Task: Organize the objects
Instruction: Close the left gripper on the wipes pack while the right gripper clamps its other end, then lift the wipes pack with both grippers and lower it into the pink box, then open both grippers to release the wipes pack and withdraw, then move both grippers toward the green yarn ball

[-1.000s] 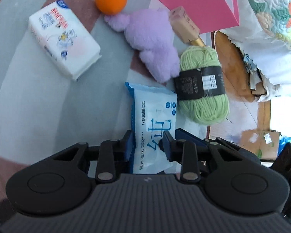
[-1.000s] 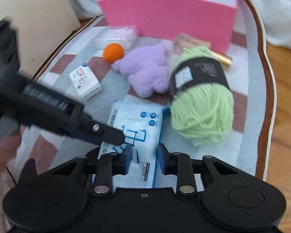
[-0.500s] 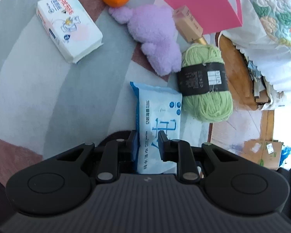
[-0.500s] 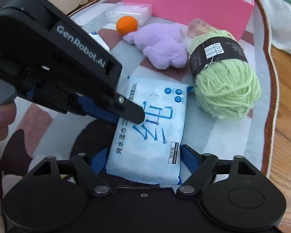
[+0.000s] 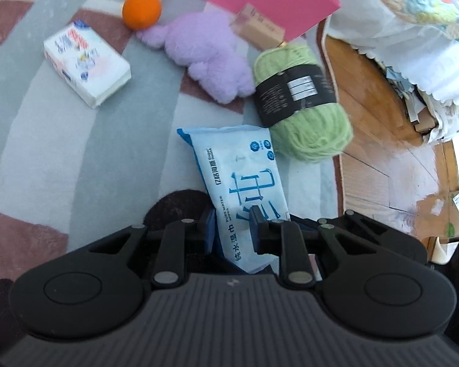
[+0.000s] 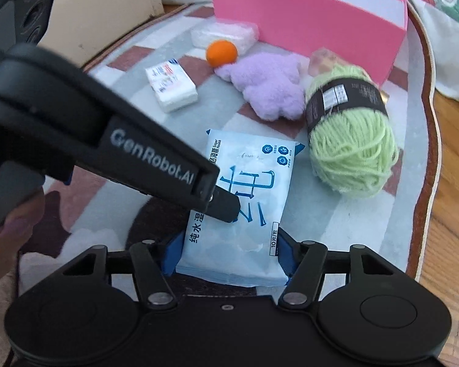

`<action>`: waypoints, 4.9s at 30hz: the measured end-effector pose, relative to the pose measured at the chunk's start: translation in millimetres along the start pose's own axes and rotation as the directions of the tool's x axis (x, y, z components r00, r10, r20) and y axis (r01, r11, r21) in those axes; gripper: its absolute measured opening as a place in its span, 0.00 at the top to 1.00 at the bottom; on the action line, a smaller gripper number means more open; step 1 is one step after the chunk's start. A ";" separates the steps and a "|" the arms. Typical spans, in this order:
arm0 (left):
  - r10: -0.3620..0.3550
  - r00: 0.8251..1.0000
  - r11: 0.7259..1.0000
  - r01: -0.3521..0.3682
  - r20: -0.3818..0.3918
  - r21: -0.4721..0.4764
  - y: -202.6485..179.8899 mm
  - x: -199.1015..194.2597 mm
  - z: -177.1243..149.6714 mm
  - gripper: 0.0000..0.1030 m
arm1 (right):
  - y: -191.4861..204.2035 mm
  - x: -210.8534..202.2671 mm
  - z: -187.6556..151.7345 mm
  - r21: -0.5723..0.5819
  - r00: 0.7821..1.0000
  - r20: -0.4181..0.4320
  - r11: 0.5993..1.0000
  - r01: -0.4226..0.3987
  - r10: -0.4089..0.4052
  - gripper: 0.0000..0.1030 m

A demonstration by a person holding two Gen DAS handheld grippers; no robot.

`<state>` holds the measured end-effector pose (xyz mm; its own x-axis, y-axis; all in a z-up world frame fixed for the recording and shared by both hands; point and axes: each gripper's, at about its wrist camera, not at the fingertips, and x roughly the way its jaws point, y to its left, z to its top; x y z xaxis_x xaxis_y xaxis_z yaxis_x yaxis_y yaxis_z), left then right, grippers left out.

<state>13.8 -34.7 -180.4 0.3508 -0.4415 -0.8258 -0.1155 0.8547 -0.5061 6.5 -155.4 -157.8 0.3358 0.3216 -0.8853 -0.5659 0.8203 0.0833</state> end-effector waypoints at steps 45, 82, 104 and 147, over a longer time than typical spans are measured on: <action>-0.065 0.971 0.987 0.028 0.232 0.160 -79.4 -18.5 304.8 0.79 | -134.1 -4.2 242.8 0.295 0.947 0.317 0.954 -0.048 -0.050 0.35; -0.030 0.999 1.000 0.030 -0.045 0.004 -45.5 137.3 360.6 0.91 | -158.3 73.7 265.7 0.098 0.984 0.124 0.988 0.119 -0.131 0.50; 0.148 0.985 0.962 -0.165 0.093 0.219 -103.9 -83.6 277.7 0.75 | -133.9 -99.2 230.5 0.118 0.952 0.306 0.991 -0.064 0.025 0.35; 0.060 0.998 0.992 -0.058 -0.023 0.111 -49.2 -34.3 98.0 0.42 | -96.4 -39.4 58.8 -0.086 0.993 0.104 0.995 -0.046 0.055 0.17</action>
<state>98.5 -34.8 -102.8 0.3220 -0.3952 -0.8603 -0.0317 0.9037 -0.4269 92.0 -219.4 -104.0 0.3806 0.4131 -0.8273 -0.6433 0.7610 0.0841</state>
